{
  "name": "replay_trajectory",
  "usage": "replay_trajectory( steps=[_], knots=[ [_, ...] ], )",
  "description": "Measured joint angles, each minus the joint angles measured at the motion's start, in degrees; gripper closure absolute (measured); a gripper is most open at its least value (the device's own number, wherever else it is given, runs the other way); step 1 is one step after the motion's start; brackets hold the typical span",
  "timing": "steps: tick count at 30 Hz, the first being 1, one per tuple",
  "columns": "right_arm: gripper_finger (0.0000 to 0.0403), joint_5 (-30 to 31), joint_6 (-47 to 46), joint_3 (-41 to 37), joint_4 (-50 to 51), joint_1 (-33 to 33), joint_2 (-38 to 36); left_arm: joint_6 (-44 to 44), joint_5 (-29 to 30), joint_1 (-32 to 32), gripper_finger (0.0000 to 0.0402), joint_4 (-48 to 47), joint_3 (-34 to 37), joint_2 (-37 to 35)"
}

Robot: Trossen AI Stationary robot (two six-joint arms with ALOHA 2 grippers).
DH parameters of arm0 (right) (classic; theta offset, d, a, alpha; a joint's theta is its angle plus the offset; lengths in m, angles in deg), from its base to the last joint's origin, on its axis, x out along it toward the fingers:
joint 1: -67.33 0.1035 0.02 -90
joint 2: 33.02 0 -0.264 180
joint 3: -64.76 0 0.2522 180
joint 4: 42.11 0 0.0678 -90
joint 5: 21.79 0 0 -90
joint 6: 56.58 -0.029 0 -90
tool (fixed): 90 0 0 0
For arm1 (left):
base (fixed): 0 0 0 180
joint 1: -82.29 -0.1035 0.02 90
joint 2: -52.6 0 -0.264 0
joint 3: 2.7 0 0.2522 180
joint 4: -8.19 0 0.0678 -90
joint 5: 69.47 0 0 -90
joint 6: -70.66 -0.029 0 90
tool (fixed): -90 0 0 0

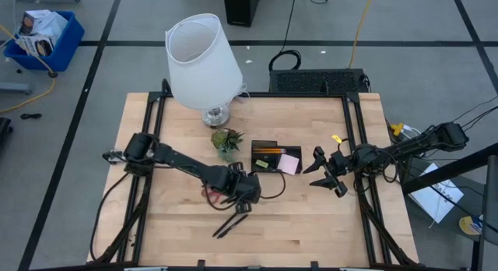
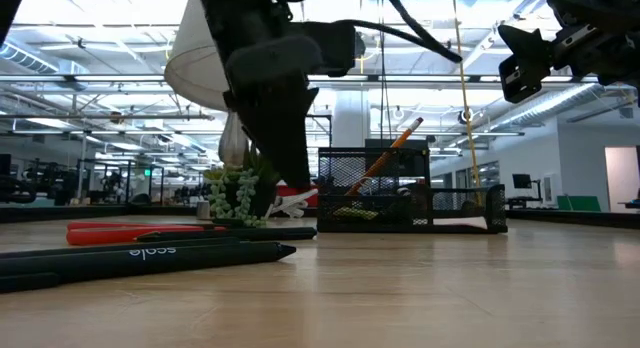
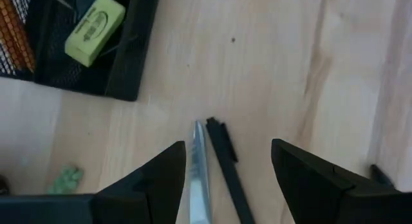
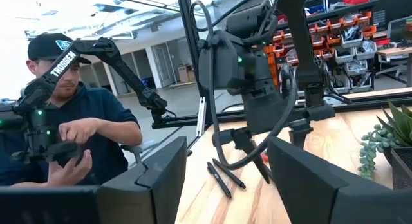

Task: Pick and place office supplies into organizer
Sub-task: Put the black pen into the desk organizer

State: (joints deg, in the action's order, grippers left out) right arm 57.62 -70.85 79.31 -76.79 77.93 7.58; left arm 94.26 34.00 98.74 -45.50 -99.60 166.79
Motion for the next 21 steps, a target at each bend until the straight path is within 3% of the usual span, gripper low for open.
replay_trajectory(
  steps=[21],
  knots=[
    [0.0192, 0.0, 0.0, 0.0, 0.5, 0.0, 0.0, -0.4, -1.5, -1.0, 0.0167, 2.8, 0.4, 3.4]
  ],
)
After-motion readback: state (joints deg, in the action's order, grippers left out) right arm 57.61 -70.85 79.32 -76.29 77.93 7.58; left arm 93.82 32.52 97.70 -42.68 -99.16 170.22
